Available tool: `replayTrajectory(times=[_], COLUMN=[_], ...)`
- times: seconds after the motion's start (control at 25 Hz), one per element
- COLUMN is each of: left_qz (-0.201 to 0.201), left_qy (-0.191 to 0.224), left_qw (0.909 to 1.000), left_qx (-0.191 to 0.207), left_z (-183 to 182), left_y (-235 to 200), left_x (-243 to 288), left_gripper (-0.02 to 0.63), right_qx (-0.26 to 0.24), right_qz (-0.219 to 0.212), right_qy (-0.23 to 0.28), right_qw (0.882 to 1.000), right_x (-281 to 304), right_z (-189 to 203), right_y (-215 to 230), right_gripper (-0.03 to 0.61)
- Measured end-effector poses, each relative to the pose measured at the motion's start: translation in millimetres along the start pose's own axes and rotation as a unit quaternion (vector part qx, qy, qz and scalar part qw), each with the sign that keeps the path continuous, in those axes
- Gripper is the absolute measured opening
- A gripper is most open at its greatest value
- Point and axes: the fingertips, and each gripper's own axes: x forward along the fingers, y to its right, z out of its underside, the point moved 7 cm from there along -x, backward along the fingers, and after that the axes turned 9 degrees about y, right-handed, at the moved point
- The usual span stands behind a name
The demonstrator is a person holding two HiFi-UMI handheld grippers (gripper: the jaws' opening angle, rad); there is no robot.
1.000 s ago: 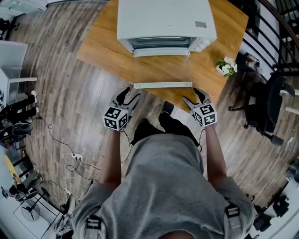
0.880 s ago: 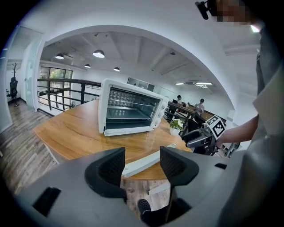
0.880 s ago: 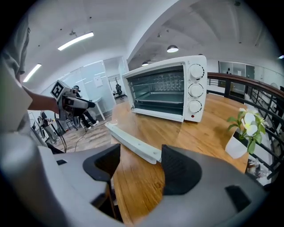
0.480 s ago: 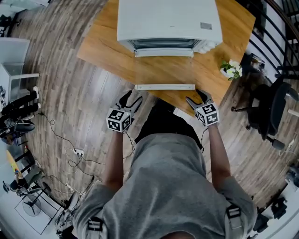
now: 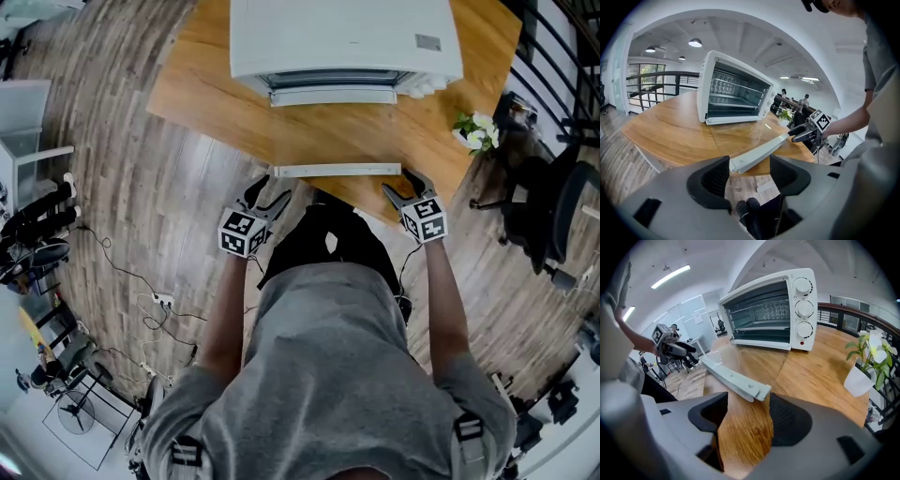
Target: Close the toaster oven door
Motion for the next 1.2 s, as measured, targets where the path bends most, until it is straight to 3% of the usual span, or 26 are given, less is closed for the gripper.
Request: replayTrajectory(times=[0.44,1.2], left_qz=[0.033,0.085], left_qy=[-0.05,-0.057], left_qw=[0.998,0.9942], left_qx=[0.022,0.032], left_z=[31,30], left_y=[-24,-34], left_x=[30,59], left_gripper=[0.273,0.249], right_qx=[0.0,0.006], right_qz=[0.021,0.037], right_qy=[-0.006,-0.009], right_qw=[1.0,0.999], right_x=[24,32], right_z=[9,3], right_y=[4,6], right_gripper=[0.262,0.207])
